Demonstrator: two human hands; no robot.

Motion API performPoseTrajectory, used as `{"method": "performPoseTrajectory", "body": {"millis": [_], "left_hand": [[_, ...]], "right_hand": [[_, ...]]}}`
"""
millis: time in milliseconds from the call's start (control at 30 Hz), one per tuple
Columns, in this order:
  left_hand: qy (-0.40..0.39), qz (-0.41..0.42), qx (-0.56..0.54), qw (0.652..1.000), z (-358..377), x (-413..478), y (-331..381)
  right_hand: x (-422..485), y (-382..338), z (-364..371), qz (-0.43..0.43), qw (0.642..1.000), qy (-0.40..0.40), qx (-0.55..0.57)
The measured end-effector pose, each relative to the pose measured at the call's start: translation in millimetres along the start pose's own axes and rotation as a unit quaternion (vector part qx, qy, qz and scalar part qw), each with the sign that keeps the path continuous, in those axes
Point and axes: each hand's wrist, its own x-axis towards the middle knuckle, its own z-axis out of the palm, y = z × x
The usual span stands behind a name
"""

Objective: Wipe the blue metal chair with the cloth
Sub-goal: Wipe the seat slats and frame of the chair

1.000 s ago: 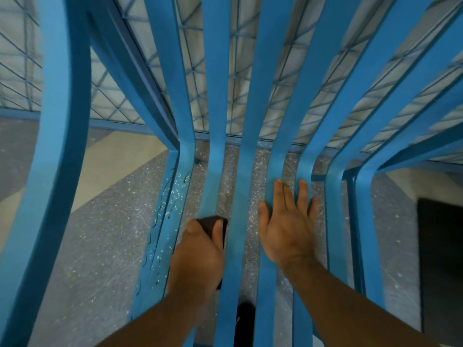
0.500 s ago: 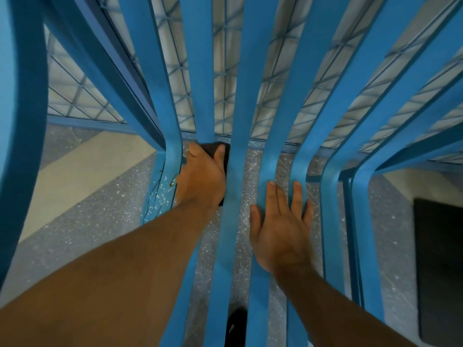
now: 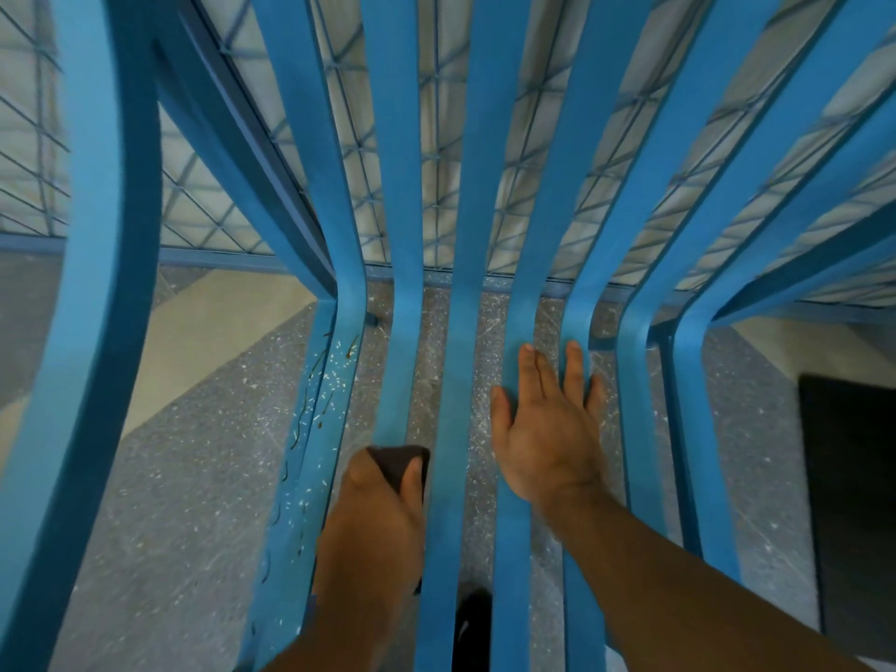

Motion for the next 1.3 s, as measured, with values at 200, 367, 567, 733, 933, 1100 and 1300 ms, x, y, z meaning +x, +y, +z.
{"method": "performPoseTrajectory", "body": {"millis": [200, 367, 567, 733, 933, 1100, 1300], "left_hand": [[0.001, -0.004, 0.009, 1.0, -1.4, -7.9, -4.2], [0.001, 0.023, -0.027, 0.999, 1.3, 39.8, 28.6], [0.015, 0.035, -0.017, 0.999, 8.9, 104.2, 72.1], [0.02, 0.059, -0.031, 0.998, 7.4, 88.8, 58.1], [0.042, 0.053, -0.038, 0.997, 5.7, 27.7, 13.4], [0.04, 0.025, -0.064, 0.997, 3.0, 0.5, -15.0], [-0.072, 0.071, -0.122, 0.987, -12.9, -16.6, -20.5]], "right_hand": [[-2.2, -0.6, 6.8, 0.003, 0.999, 0.035, -0.007], [-2.4, 1.1, 8.7, -0.004, 0.999, 0.038, -0.017], [-0.4, 2.8, 6.2, -0.012, 1.0, 0.023, -0.008], [0.0, 3.2, 8.4, -0.01, 0.999, 0.041, -0.011], [0.9, 5.0, 7.4, -0.01, 1.0, 0.006, -0.017], [-1.4, 3.4, 5.9, 0.002, 1.0, -0.003, -0.015], [-54.8, -31.0, 6.7, -0.097, 0.985, 0.075, 0.122]]}}
